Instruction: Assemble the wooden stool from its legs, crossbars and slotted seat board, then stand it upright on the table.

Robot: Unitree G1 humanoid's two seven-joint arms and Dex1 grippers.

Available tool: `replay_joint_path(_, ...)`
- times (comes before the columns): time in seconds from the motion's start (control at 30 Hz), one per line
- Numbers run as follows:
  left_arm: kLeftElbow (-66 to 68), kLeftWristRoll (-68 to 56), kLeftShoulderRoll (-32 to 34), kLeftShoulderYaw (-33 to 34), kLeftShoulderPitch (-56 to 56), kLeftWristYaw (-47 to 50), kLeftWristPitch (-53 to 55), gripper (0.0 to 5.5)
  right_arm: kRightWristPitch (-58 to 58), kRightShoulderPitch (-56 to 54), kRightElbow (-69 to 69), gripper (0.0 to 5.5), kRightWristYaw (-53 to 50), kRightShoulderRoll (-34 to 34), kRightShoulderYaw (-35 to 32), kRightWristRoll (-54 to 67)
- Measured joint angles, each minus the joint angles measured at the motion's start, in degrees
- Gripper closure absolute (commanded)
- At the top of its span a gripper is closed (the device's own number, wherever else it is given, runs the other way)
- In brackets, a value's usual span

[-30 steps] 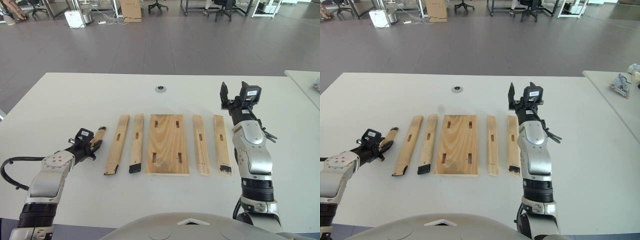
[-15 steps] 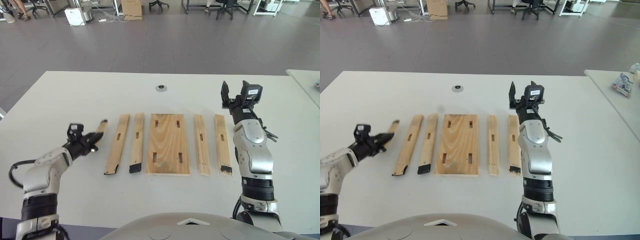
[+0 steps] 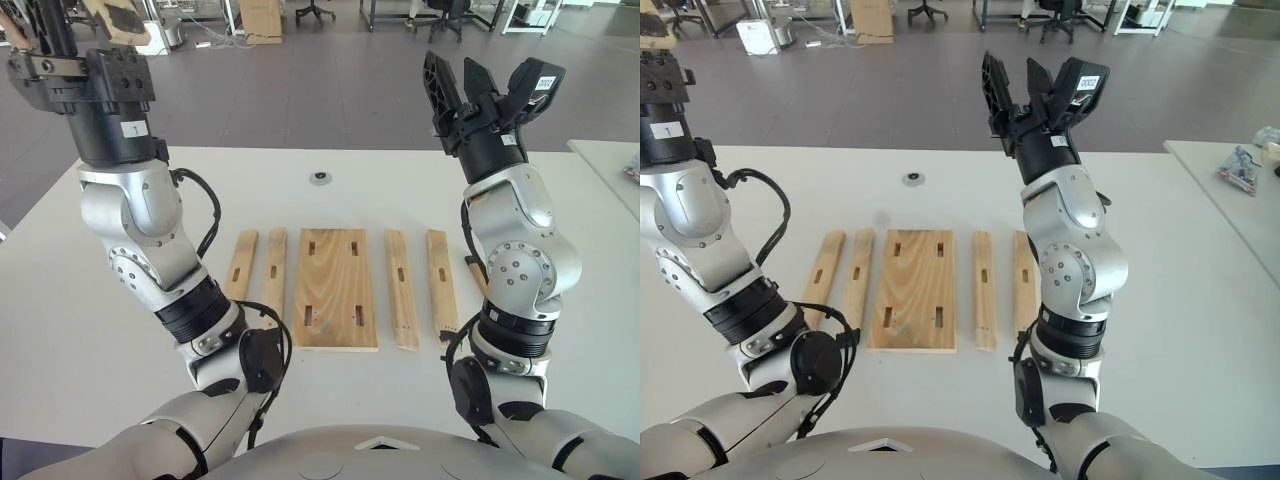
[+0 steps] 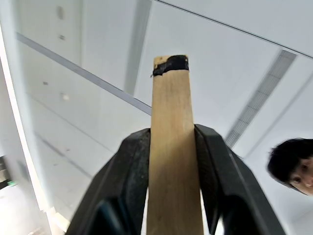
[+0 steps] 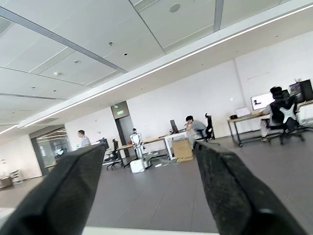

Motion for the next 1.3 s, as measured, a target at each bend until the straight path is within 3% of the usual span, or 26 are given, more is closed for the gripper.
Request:
replay_joint_path(0.07, 1.81, 8.18, 9.42, -4.96, 5.39, -0.98, 5.77, 4.22, 2.67, -1.28, -0.83, 2.11, -0.37, -0.25, -0.17, 2.73)
replay_joint_path(0.2, 0.79, 32.65, 18.5, -18.88, 7.6, -8.57, 8.24, 4.22, 5.38, -4.6, -2.8, 2.11, -1.21, 1.09, 1.0, 7.87)
replay_joint_path(0.27, 0.1, 43.72, 19.7, -26.16, 8.24, -11.48, 7.13, 4.22, 6.33, -6.8, -2.87, 2.11, -2.67, 2.47, 1.41, 10.15)
replay_joint_path(0.47, 0.25, 62.88, 20.54, -36.55, 8.62, -17.08, 2.27, 4.22, 7.44, -7.38, -1.97, 2.11, -7.84, 8.23, 4.67, 12.39)
replay_joint_path(0.57, 0.34, 65.31, 19.7, -37.48, 9.2, -18.43, 1.77, 4.22, 8.35, -6.82, -1.42, 2.11, -9.08, 8.82, 5.59, 12.66)
replay_joint_path(0.8, -1.8, 69.67, 19.54, -38.41, 9.89, -21.14, 1.64, 4.22, 10.19, -5.94, 0.04, 3.45, -11.72, 8.78, 6.11, 12.23)
replay_joint_path(1.03, -1.39, 74.28, 26.82, -36.24, 11.21, -32.09, -1.77, 4.22, 13.74, -5.49, 0.12, 4.8, -12.66, 10.31, 5.0, 19.06)
replay_joint_path(1.3, 0.16, 77.23, 28.98, -35.4, 11.22, -37.15, -3.08, 4.22, 15.9, -5.09, 0.07, 5.07, -14.19, 9.87, 5.25, 22.68)
